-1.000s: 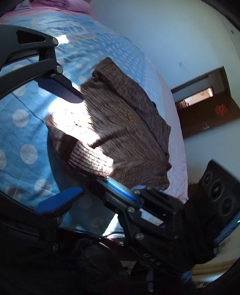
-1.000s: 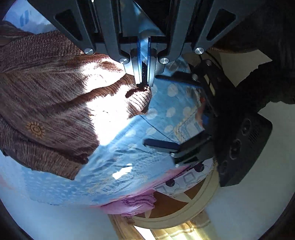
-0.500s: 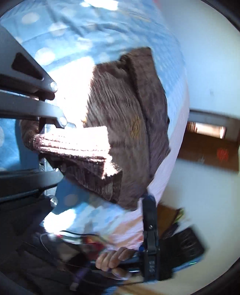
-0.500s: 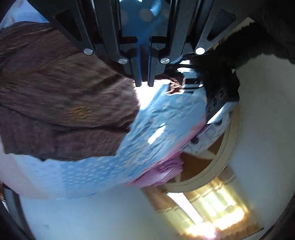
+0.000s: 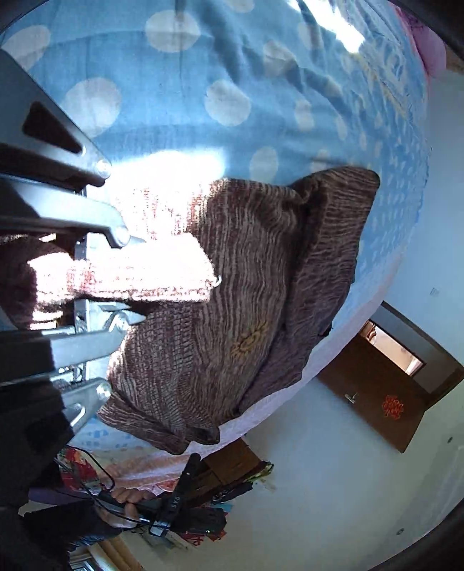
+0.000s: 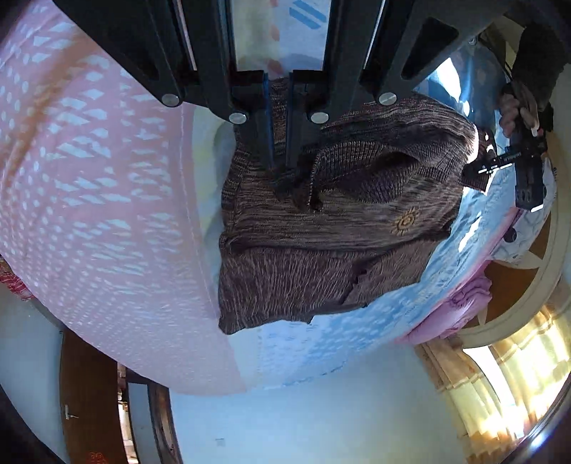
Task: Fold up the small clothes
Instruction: 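Grasp the hem with the left gripper while the right gripper holds the sweater, then lift the hem with both grippers and fold it over toward the collar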
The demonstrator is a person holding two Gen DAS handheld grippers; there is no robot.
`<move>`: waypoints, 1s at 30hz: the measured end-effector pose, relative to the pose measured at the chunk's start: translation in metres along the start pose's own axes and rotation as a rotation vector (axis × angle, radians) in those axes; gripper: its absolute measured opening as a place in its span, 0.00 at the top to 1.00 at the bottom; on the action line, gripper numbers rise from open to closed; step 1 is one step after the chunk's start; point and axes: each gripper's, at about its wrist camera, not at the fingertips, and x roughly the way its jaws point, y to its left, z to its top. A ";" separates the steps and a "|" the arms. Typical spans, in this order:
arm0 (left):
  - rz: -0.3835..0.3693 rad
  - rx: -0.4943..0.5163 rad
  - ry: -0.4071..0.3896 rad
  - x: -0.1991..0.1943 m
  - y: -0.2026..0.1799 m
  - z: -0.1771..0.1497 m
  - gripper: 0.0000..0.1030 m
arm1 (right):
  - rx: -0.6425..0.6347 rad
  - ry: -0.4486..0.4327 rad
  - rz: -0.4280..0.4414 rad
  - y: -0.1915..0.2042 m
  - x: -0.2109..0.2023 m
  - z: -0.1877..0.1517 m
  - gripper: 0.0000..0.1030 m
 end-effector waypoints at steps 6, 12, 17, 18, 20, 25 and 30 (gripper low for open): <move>0.014 0.014 -0.001 -0.004 -0.004 -0.004 0.89 | -0.194 0.026 -0.035 0.019 0.031 0.015 0.52; 0.008 -0.001 0.002 0.005 -0.001 0.005 0.88 | -0.222 0.084 0.015 0.027 0.068 0.039 0.52; 0.042 0.003 -0.019 0.005 -0.003 0.007 0.90 | 0.030 -0.063 0.074 -0.011 0.055 0.065 0.52; 0.040 -0.012 -0.027 0.004 0.000 0.007 0.90 | 0.070 -0.081 0.100 -0.020 0.049 0.067 0.52; 0.012 -0.057 -0.046 0.000 0.009 0.005 0.90 | 0.090 -0.099 0.149 -0.030 0.036 0.062 0.52; -0.010 -0.070 -0.063 0.002 0.014 0.003 0.90 | -0.155 0.001 0.075 -0.003 0.044 0.039 0.52; 0.017 -0.020 -0.053 0.005 0.004 0.006 0.87 | -0.208 0.046 0.065 0.019 0.081 0.041 0.52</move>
